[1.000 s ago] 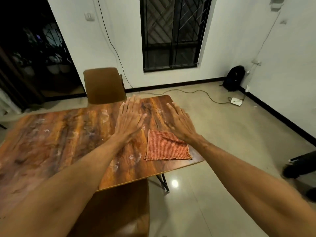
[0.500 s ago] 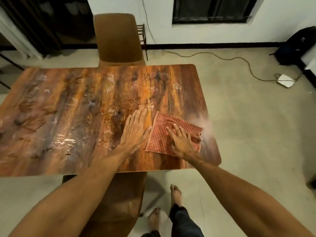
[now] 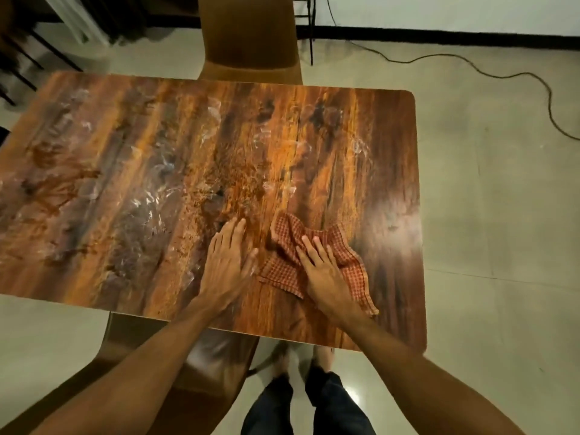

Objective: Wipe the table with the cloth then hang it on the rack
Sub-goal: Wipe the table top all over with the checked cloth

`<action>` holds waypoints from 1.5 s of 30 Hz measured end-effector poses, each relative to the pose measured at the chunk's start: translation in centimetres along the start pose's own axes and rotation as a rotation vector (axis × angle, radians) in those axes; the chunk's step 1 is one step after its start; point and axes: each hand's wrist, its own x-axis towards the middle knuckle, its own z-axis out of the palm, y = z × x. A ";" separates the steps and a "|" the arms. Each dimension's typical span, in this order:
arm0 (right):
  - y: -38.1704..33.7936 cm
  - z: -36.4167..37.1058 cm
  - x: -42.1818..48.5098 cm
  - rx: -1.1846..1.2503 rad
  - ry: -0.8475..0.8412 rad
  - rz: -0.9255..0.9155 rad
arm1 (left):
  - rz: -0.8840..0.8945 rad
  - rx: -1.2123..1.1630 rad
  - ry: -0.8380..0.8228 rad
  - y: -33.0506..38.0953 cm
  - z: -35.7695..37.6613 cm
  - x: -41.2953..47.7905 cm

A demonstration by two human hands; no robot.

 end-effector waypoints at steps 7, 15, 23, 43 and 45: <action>5.0 -1.5 -2.0 0.080 0.192 0.365 | -0.079 -0.060 0.033 -3.1 0.6 -0.3; -13.0 4.6 6.3 -0.109 -0.016 -0.228 | -0.135 -0.033 0.111 -10.0 -1.8 -0.9; -12.7 0.7 14.9 -0.078 0.111 0.078 | -0.228 -0.089 0.136 -16.0 -3.1 -3.3; -15.8 5.7 4.9 -0.203 -0.009 -0.207 | -0.269 -0.137 0.195 -17.2 -4.6 -3.3; -9.8 3.3 3.5 -0.155 0.061 0.019 | -0.212 -0.133 0.179 -15.7 -4.4 -2.3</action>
